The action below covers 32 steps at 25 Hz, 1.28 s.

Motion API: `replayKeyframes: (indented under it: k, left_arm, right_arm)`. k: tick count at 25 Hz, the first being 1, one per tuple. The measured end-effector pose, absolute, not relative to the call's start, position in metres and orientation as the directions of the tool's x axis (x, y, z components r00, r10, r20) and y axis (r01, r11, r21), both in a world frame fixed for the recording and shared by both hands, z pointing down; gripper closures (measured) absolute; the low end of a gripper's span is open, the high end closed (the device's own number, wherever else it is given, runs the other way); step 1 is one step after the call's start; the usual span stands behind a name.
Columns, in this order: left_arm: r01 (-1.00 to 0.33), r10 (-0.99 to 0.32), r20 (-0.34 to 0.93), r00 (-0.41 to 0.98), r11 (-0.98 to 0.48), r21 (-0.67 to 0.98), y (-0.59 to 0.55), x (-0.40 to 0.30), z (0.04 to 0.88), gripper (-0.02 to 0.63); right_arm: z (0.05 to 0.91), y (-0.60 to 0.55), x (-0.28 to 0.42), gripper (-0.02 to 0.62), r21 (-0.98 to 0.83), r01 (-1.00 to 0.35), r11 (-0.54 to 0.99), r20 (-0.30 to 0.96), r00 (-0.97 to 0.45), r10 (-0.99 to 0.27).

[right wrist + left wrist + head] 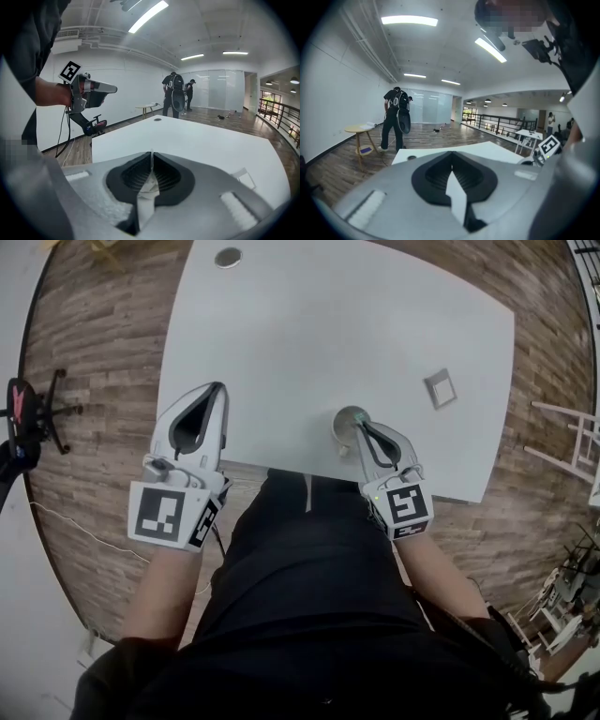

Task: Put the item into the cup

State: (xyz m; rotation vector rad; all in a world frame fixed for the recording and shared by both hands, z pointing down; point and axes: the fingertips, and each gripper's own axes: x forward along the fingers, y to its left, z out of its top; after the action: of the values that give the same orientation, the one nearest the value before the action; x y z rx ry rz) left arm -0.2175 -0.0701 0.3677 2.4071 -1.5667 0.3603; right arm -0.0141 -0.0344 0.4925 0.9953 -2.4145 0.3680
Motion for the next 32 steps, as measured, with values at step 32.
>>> replayKeyframes:
  k: [32]
  left_arm:
    - [-0.921, -0.846, 0.369, 0.385, -0.379, 0.093, -0.067, -0.215, 0.380, 0.607]
  right_arm:
    - [0.507, -0.039, -0.018, 0.506, -0.074, -0.707, 0.704, 0.564, -0.612, -0.555]
